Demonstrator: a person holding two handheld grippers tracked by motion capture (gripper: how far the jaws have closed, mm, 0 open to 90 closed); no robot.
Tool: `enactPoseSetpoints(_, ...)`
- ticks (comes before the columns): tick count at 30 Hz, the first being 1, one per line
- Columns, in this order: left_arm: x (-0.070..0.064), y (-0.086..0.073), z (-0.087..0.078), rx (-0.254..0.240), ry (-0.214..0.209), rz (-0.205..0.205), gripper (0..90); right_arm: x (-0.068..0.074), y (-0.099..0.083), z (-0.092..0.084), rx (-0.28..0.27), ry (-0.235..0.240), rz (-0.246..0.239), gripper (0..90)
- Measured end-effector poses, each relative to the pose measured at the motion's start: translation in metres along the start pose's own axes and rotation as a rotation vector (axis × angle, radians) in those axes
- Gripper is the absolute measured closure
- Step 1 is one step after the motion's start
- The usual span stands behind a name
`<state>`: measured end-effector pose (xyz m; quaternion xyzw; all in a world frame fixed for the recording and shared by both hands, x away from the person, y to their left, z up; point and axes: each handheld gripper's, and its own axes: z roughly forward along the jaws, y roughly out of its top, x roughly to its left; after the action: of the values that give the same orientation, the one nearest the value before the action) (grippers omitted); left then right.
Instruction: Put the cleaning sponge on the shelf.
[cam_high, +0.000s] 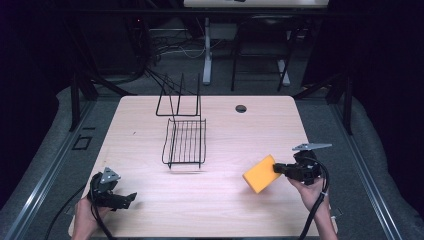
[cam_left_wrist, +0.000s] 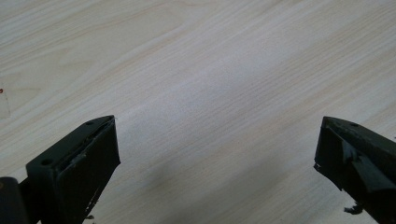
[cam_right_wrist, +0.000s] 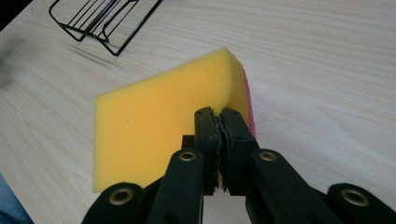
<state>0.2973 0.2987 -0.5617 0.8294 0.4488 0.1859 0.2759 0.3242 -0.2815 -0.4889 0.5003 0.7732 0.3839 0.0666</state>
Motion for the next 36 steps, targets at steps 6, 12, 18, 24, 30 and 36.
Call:
enactPoseSetpoints(6, -0.001, 0.0, 0.001, -0.008, -0.002, 0.0, 0.0, 0.012, 0.01, 0.004, -0.01, 0.009, -0.027, 86.9)
enactPoseSetpoints(12, 0.001, 0.0, 0.0, -0.012, -0.008, -0.002, 0.0, 0.02, 0.021, 0.007, -0.015, 0.017, -0.051, 86.9)
enactPoseSetpoints(18, 0.0, 0.0, 0.0, -0.013, -0.013, -0.001, 0.0, 0.027, 0.03, 0.01, -0.019, 0.018, -0.055, 87.0)
enactPoseSetpoints(24, 0.0, 0.0, 0.0, -0.015, -0.011, -0.005, 0.0, 0.035, 0.038, 0.012, -0.029, 0.033, -0.072, 87.0)
enactPoseSetpoints(30, 0.0, 0.0, 0.0, -0.012, -0.012, 0.002, 0.0, 0.041, 0.044, 0.015, -0.038, 0.038, -0.078, 87.1)
enactPoseSetpoints(36, -0.001, 0.0, -0.001, -0.016, -0.009, 0.003, 0.0, 0.044, 0.048, 0.02, -0.034, 0.044, -0.086, 87.1)
